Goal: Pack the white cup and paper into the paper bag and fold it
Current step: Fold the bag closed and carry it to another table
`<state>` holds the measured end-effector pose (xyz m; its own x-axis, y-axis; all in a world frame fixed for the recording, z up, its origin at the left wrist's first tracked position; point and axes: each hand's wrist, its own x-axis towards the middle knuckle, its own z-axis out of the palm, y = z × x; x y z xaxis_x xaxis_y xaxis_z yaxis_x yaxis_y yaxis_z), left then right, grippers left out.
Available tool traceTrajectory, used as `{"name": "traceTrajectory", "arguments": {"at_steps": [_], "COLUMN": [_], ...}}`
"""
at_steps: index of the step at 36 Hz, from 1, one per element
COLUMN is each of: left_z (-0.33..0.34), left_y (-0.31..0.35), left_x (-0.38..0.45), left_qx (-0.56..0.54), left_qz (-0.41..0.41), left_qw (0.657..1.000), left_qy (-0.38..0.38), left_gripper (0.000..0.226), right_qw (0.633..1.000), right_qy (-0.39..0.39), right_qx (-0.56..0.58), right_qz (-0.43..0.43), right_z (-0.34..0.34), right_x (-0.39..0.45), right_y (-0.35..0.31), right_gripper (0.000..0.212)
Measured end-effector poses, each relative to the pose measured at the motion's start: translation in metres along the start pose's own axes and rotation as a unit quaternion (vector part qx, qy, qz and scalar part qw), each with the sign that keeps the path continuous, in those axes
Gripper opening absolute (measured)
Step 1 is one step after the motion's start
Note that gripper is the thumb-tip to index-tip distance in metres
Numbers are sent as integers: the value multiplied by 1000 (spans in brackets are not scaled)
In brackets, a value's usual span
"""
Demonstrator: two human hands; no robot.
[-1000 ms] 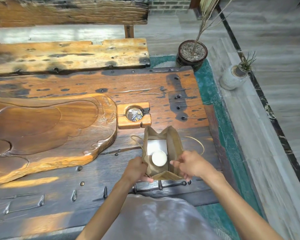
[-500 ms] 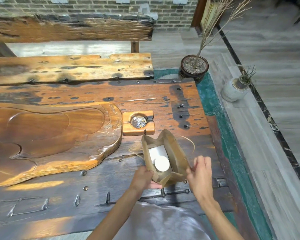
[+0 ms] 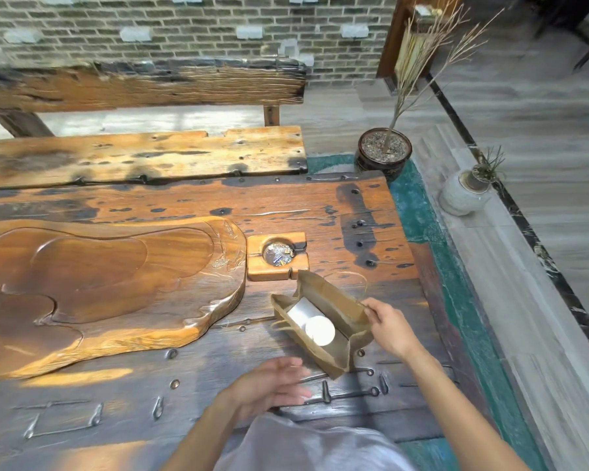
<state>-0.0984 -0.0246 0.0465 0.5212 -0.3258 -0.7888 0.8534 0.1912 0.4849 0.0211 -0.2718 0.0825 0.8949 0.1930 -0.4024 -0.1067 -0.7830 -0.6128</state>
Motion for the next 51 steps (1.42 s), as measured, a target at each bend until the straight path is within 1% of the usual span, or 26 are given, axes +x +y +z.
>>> {"name": "traceTrajectory", "arguments": {"at_steps": [2,3,5,6,8,10,12,16,18,20,21,24,25,27,29,31,32,34,35,36,38,40,42,45,47,51], "left_z": [-17,-27,-47,-55,-65,-63,-54,-37,-32,-26,-25,-26,-25,-27,-24,-16,-13,-18,-21,-26,-33,-41,-42,-39,-38,-37], "left_y": [0,2,8,13,26,44,62,86,91,95,96,97,98,98,99,98,99,93,90,86,78,70,65,62,58,51], "left_x": [-6,-8,-8,-7,-4,2,8,24,33,37,42,52,53,58,58,56,55,61,64,67,71,77,77,74,74,77], "left_qx": [18,29,47,51,47,25,26,79,80,58,50,60,66,46,33,37,33,19,23,26,42,69,140,257,299,386], "left_qz": [-22,-26,-16,-2,38,68,76,60,33,12,6,-15,-21,-15,-7,-9,-10,-9,-11,-14,-5,-4,3,39,71,97], "left_qw": [1000,999,994,988,978,977,977,976,982,986,985,987,986,986,987,986,987,986,988,988,986,981,974,945,928,884], "left_qy": [-1,16,98,147,200,199,198,193,170,159,162,151,150,158,159,160,156,165,154,151,164,181,177,199,212,244], "left_gripper": [57,46,23,21,23,22,25,50,64,74,75,73,72,62,44,27,23,24,21,15,10,25,42,43,38,29], "right_qw": [999,999,997,996,995,993,990,977,971,961,946,885,872,869,883,880,865,828,823,828,861,899,928,968,981,989], "right_qy": [-24,-36,-61,-71,-85,-110,-142,-180,-165,-128,-109,-44,-21,11,6,-25,-47,-86,-95,-99,-98,-101,-124,-134,-130,-98], "right_qx": [-18,-22,-30,-34,-38,-18,21,112,166,238,296,443,462,449,383,350,368,416,421,415,381,319,250,124,38,-68], "right_qz": [-22,-28,-35,-40,-48,-30,-1,33,44,57,73,138,159,206,270,321,338,365,370,363,322,284,245,170,139,87], "right_z": [-6,-8,-12,-14,-18,-21,-22,-17,-13,-8,-4,10,12,15,18,21,21,20,20,21,26,31,33,37,38,43], "right_x": [7,11,20,24,34,42,49,62,64,61,60,59,60,63,67,68,68,66,65,66,71,76,75,72,67,59], "right_y": [-1,0,0,0,-2,-5,-9,-9,-8,-10,-10,-3,-1,5,16,25,27,22,21,20,27,41,50,54,50,51], "right_gripper": [27,27,28,29,28,27,25,21,15,23,26,28,31,47,59,66,66,56,50,43,39,50,59,57,46,33]}}
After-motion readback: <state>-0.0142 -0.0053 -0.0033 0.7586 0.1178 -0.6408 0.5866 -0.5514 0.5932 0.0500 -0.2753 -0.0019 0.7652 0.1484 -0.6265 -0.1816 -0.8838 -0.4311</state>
